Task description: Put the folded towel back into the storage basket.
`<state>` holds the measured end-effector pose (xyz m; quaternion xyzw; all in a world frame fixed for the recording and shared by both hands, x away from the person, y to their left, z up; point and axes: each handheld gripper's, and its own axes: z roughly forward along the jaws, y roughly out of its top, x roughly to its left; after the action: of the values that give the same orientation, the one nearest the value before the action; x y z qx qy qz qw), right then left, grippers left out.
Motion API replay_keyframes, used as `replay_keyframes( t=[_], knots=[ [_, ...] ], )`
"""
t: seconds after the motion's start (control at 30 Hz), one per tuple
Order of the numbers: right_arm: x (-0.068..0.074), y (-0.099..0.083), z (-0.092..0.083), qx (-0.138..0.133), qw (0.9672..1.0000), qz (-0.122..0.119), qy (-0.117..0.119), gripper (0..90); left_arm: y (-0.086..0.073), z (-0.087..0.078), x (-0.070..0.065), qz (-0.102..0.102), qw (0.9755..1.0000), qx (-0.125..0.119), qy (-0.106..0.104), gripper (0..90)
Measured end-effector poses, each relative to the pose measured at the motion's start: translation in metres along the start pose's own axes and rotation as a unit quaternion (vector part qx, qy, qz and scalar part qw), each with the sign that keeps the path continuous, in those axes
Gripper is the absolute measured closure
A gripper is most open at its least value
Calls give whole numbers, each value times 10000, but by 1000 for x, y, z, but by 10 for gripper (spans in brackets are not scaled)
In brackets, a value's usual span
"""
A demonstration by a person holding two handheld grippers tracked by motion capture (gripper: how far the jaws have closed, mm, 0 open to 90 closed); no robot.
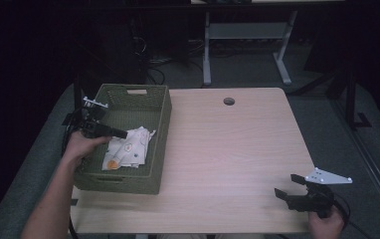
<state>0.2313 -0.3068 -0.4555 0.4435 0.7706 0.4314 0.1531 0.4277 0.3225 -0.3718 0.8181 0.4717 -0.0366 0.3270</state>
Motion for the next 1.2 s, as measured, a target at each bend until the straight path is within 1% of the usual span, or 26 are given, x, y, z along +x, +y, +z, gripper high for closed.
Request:
replay_keyframes(
  t=[0.03, 0.1, 0.13, 0.17, 0.3, 0.33, 0.37, 0.4, 0.43, 0.47, 0.5, 0.57, 0.6, 0.67, 0.7, 0.73, 0.8, 0.83, 0.9, 0.93, 1.0, 1.07, 1.1, 1.13, 1.17, 1.2],
  knots=[
    [0, 0, 0, 0, 10000, 0, 0, 138, 0, 0, 0, 0, 10000, 0, 0, 654],
    [1, 0, 0, -15, 10000, -24, 26, 138, -1, 9, -2, 23, 9996, 281, 19, 657],
    [1, 1, 0, -39, 10000, -49, 46, 138, -2, 20, -4, 33, 9987, 507, -48, 656],
    [1, 1, 0, -39, 10000, -49, 46, 138, -2, 20, -4, 33, 9987, 507, -48, 656],
    [1, 1, -1, -54, 10000, -47, 64, 138, -3, 41, -7, 45, 9951, 980, -77, 664],
    [1, 2, -1, -63, 9999, -52, 66, 138, -3, 49, -9, 119, 9928, 1191, 25, 662],
    [1, 2, -1, -63, 9999, -52, 66, 138, -3, 49, -9, 119, 9928, 1191, 25, 651],
    [1, 2, -1, -60, 9999, -52, 72, 138, -3, 55, -10, 156, 9911, 1317, 73, 644],
    [1, 2, -1, -60, 9999, -52, 72, 138, -3, 55, -10, 156, 9911, 1317, 73, 634],
    [1, 2, -1, -72, 9999, -59, 73, 138, -4, 63, -13, 203, 9885, 1492, 166, 610],
    [1, 2, -1, -72, 9999, -59, 73, 138, -4, 63, -13, 203, 9885, 1492, 166, 596],
    [1, 3, -1, -84, 9999, -73, 77, 138, -5, 69, -14, 288, 9847, 1692, 291, 592],
    [2, 3, -2, -93, 9999, -75, 76, 138, -5, 73, -16, 388, 9812, 1845, 417, 570],
    [1, 3, -2, -101, 9999, -73, 82, 138, -5, 75, -19, 505, 9796, 1869, 533, 592],
    [1, 3, -2, -101, 9999, -73, 82, 138, -5, 76, -21, 637, 9769, 1922, 690, 592],
    [1, 3, -2, -123, 9999, -87, 82, 138, -4, 78, -26, 816, 9723, 1989, 913, 674],
    [1, 3, -3, -131, 9999, -73, 76, 138, -3, 80, -30, 932, 9700, 2037, 949, 788],
    [0, 3, -4, -138, 9999, -72, 75, 139, -3, 81, -31, 953, 9695, 2032, 990, 822],
    [0, 3, -4, -142, 9998, -70, 84, 138, -2, 80, -31, 973, 9688, 2051, 997, 838],
    [0, 3, -5, -157, 9998, -58, 68, 138, -2, 78, -31, 981, 9695, 2031, 957, 847],
    [-1, 3, -4, -152, 9998, -61, 77, 139, -2, 72, -31, 925, 9741, 1919, 756, 847],
    [-1, 3, -4, -136, 9999, -54, 61, 138, -3, 67, -31, 882, 9770, 1856, 572, 838],
    [-1, 3, -4, -136, 9999, -54, 61, 138, -4, 67, -30, 858, 9767, 1914, 449, 838],
    [-1, 3, -3, -124, 9999, -71, 56, 138, -6, 72, -28, 757, 9728, 2174, 264, 771],
    [-1, 3, -3, -124, 9999, -71, 56, 138, -6, 72, -28, 757, 9728, 2174, 264, 729],
    [-1, 3, -2, -112, 9999, -69, 58, 138, -7, 74, -27, 767, 9702, 2285, 246, 710]
  ],
)
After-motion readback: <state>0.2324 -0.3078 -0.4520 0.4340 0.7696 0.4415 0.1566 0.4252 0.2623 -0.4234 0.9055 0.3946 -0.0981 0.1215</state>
